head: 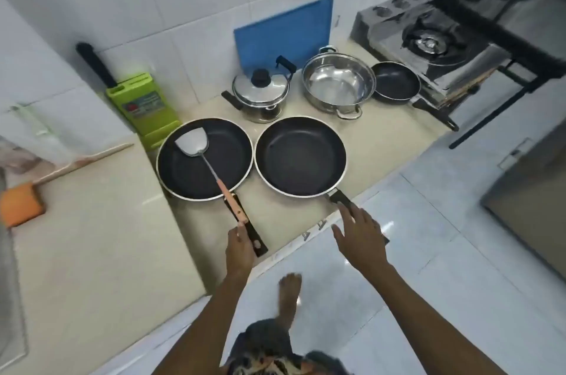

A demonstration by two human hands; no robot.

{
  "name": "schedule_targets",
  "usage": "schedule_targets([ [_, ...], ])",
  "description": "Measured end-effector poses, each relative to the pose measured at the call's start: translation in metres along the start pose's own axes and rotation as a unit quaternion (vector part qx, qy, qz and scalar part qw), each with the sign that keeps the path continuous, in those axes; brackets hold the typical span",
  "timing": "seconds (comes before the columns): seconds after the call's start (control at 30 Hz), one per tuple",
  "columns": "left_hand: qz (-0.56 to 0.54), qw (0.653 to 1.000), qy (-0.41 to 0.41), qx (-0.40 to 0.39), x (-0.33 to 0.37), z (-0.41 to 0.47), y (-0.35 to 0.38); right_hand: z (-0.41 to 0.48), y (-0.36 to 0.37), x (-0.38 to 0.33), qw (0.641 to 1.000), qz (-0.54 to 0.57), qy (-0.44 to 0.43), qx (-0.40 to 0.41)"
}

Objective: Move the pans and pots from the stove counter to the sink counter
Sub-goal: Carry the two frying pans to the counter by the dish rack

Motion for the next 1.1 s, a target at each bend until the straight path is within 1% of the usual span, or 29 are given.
schedule_targets([
  [0.07, -0.11, 0.991, -0.081, 0.0, -0.005, 0.011, 0.01, 0.019, 0.0, 0.015, 0.999, 0.045, 0.023, -0.012],
  [0.13, -0.182, 0.972, -0.149, 0.002, -0.01, 0.018, 0.016, 0.035, 0.005, 0.029, 0.994, 0.082, 0.047, -0.049],
  [0.2, -0.229, 0.956, -0.18, -0.002, -0.01, 0.025, 0.022, 0.051, 0.019, 0.04, 0.983, 0.146, 0.072, -0.088],
  [0.23, -0.243, 0.952, -0.188, 0.001, -0.011, 0.027, 0.025, 0.055, 0.027, 0.046, 0.971, 0.19, 0.09, -0.11],
  [0.3, -0.26, 0.943, -0.205, 0.019, -0.01, 0.028, 0.03, 0.068, 0.043, 0.058, 0.937, 0.279, 0.128, -0.168],
  [0.4, -0.247, 0.944, -0.212, 0.047, -0.007, 0.026, 0.036, 0.078, 0.064, 0.074, 0.863, 0.403, 0.196, -0.234],
  [0.43, -0.234, 0.948, -0.209, 0.059, -0.004, 0.025, 0.037, 0.081, 0.071, 0.079, 0.847, 0.425, 0.204, -0.245],
  [0.5, -0.217, 0.95, -0.206, 0.093, -0.002, 0.025, 0.04, 0.086, 0.082, 0.088, 0.827, 0.45, 0.189, -0.279],
  [0.6, -0.201, 0.948, -0.2, 0.143, -0.001, 0.02, 0.048, 0.083, 0.094, 0.096, 0.759, 0.504, 0.189, -0.366],
  [0.63, -0.199, 0.946, -0.199, 0.159, 0.0, 0.017, 0.053, 0.082, 0.096, 0.098, 0.746, 0.511, 0.19, -0.382],
  [0.67, -0.194, 0.945, -0.196, 0.174, -0.001, 0.014, 0.058, 0.081, 0.095, 0.1, 0.743, 0.509, 0.19, -0.39],
  [0.7, -0.18, 0.945, -0.194, 0.192, -0.002, 0.009, 0.063, 0.082, 0.095, 0.102, 0.749, 0.502, 0.187, -0.389],
  [0.83, -0.112, 0.944, -0.182, 0.252, -0.009, -0.009, 0.076, 0.083, 0.088, 0.1, 0.787, 0.478, 0.136, -0.364],
  [1.0, -0.067, 0.938, -0.175, 0.291, -0.017, -0.028, 0.083, 0.085, 0.081, 0.109, 0.845, 0.43, 0.108, -0.299],
  [1.1, -0.049, 0.936, -0.175, 0.301, -0.027, -0.049, 0.089, 0.086, 0.078, 0.122, 0.864, 0.405, 0.097, -0.283],
])
Point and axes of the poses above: each hand's wrist, its own z-axis towards the middle knuckle, its own y-axis out of the palm, x = y × z, the point moved 7 cm from there along z, towards the middle knuckle, and after that the axes turned 3 degrees about -y, right-handed, at the moved point
